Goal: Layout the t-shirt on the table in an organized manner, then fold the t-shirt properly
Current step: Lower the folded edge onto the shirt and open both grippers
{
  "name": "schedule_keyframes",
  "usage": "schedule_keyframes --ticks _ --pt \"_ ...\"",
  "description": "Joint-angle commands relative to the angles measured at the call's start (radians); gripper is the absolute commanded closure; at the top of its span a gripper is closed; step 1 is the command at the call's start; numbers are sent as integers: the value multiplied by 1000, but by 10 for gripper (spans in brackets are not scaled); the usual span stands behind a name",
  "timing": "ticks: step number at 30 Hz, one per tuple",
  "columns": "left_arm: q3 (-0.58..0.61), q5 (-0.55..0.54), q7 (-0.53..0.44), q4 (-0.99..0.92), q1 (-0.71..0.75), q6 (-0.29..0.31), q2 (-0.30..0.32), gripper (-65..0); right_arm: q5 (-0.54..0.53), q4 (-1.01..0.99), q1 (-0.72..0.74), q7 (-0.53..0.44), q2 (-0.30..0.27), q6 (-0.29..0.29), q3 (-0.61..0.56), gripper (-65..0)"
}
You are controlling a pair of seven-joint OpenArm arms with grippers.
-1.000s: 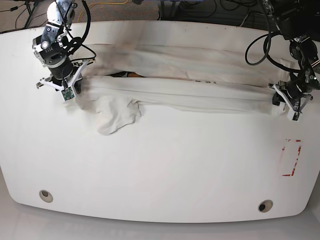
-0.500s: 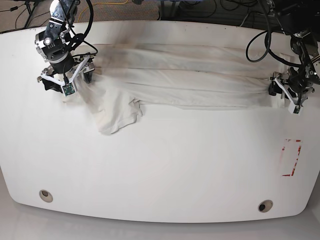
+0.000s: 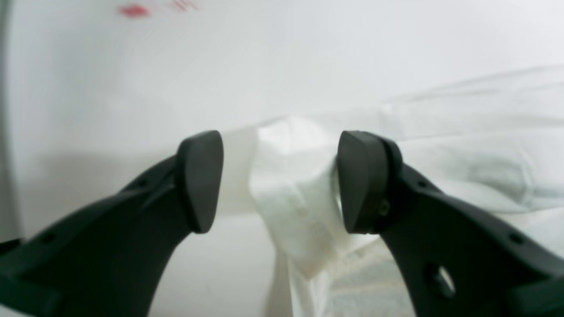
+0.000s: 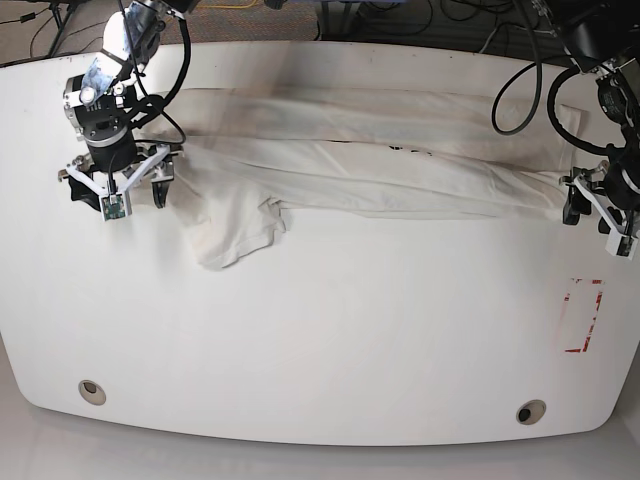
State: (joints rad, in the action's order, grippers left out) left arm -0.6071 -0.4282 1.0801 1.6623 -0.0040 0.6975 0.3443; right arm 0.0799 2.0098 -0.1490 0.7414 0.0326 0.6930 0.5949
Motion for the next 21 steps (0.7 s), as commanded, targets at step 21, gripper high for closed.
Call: schedule_keyframes --ticks 21 --pt "43 -21 -13 26 34 1 17 -386 -9 -461 329 -33 22 5 -45 -469"
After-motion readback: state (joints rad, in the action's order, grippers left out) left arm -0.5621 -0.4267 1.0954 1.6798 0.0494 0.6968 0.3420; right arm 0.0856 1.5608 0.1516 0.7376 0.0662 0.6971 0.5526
